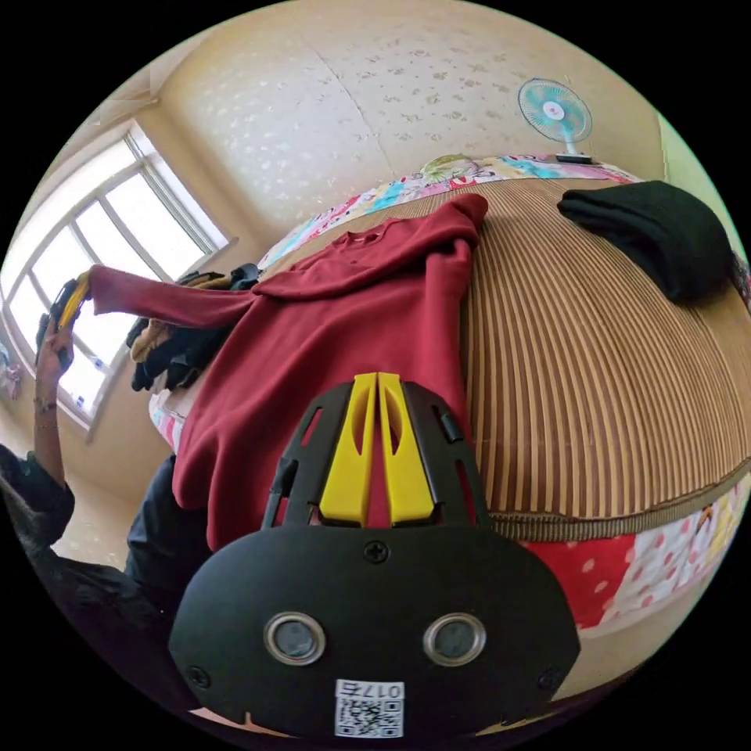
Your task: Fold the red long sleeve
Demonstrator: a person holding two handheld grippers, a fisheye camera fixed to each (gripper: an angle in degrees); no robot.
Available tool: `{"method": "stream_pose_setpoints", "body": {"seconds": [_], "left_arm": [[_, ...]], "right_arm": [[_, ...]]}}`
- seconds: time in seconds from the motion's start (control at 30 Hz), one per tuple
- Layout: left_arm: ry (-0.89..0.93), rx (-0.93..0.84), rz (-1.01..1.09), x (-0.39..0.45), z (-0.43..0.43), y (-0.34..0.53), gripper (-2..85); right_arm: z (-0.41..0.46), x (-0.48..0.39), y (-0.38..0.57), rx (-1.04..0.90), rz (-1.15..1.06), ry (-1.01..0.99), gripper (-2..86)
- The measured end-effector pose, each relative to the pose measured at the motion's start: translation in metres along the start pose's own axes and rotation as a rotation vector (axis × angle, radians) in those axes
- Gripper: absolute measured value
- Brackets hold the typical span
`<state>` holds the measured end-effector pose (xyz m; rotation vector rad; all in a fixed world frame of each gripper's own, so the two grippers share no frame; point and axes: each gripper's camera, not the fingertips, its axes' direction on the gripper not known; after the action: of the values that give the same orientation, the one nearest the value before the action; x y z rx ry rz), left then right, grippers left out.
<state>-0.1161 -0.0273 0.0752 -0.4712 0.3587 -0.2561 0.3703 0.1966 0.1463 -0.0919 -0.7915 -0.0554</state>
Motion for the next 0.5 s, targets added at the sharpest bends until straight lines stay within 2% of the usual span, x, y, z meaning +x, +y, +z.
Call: {"method": "stream_pose_setpoints", "body": {"seconds": [0.13, 0.23, 0.3, 0.4, 0.5], "left_arm": [[0.078, -0.104, 0.135, 0.081, 0.129, -0.04, 1.0], [0.19, -0.223, 0.33, 0.141, 0.254, -0.034, 2.7], [0.015, -0.382, 0.355, 0.156, 0.342, -0.011, 6.3], [-0.041, -0.511, 0.376, 0.142, 0.378, 0.028, 8.0], [-0.102, -0.519, 0.385, 0.107, 0.347, 0.071, 8.0]], "right_arm": [[-0.004, 0.019, 0.001, 0.011, 0.02, -0.073, 0.3], [-0.01, 0.037, 0.001, 0.025, 0.031, -0.146, 0.2], [-0.013, 0.062, -0.001, 0.026, 0.078, -0.278, 0.3], [-0.018, 0.071, -0.004, 0.029, 0.073, -0.304, 0.3], [-0.022, 0.079, -0.009, 0.035, 0.08, -0.311, 0.3]]}}
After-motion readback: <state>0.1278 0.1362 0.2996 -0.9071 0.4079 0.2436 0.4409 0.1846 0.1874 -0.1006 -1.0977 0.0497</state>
